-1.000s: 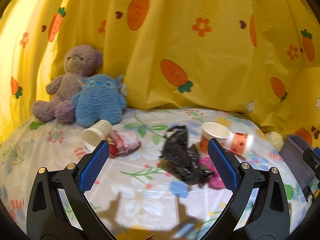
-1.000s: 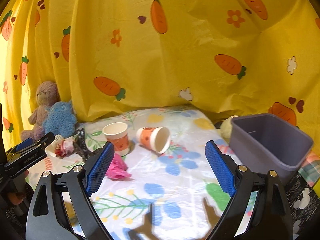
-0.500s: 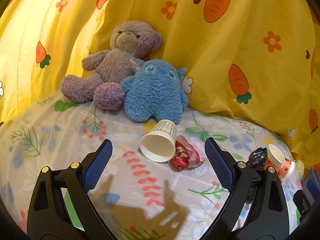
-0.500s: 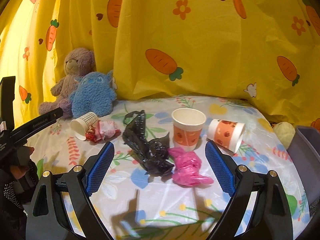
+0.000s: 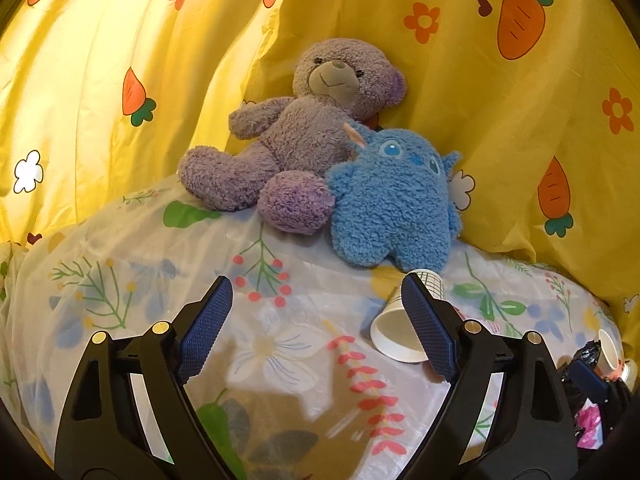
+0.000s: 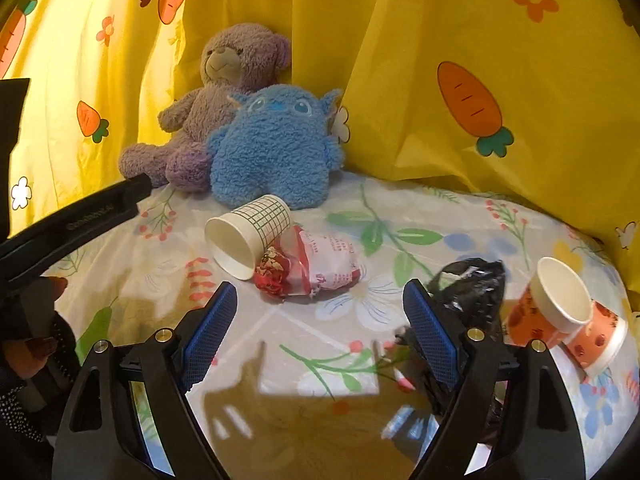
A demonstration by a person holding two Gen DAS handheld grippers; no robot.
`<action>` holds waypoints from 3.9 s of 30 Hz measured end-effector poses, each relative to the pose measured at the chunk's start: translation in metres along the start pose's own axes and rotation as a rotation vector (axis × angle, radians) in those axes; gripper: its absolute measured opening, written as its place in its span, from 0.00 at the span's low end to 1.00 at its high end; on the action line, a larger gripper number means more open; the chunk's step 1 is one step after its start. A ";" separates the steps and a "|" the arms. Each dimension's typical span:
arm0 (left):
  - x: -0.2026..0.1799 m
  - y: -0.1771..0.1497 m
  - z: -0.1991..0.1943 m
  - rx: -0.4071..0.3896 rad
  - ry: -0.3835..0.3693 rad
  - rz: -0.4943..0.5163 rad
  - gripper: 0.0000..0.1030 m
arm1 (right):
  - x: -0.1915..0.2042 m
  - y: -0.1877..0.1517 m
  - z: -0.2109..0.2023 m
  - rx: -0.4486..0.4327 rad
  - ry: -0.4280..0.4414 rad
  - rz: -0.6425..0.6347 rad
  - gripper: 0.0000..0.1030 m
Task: Collect trash
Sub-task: 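Grasp the white grid cup with the left tool while the right tool grasps the red-white wrapper, then carry the grid cup and wrapper over the grey bin with both tools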
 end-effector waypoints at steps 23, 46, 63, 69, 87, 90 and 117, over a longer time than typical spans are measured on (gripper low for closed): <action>-0.027 -0.034 0.056 0.189 -0.171 0.146 0.66 | -0.010 0.004 0.092 0.133 0.154 0.126 0.48; -0.075 -0.044 0.076 0.310 -0.381 0.048 0.12 | -0.049 0.004 0.029 0.009 0.017 0.077 0.37; -0.086 -0.025 -0.010 0.142 -0.363 0.124 0.02 | -0.055 0.019 -0.061 -0.129 -0.013 0.059 0.37; -0.101 -0.027 -0.060 0.075 -0.405 0.173 0.02 | -0.060 0.013 -0.118 -0.171 -0.042 0.057 0.37; -0.173 -0.084 -0.172 0.025 -0.622 0.304 0.02 | -0.135 -0.093 -0.244 -0.215 -0.218 0.156 0.37; -0.191 -0.096 -0.181 0.033 -0.651 0.335 0.02 | -0.146 -0.104 -0.252 -0.219 -0.238 0.177 0.37; -0.301 -0.143 -0.202 0.069 -0.774 0.498 0.02 | -0.219 -0.135 -0.279 -0.255 -0.375 0.256 0.37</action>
Point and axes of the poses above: each gripper's, at about its wrist camera, not at the fingertips, and z roughly the way its jaws point, x to its left, y to its top, the point moved 1 cm from there along z, roughly the way its jaws point, and after that the axes turned 4 degrees about -x, right-handed, at the moved point
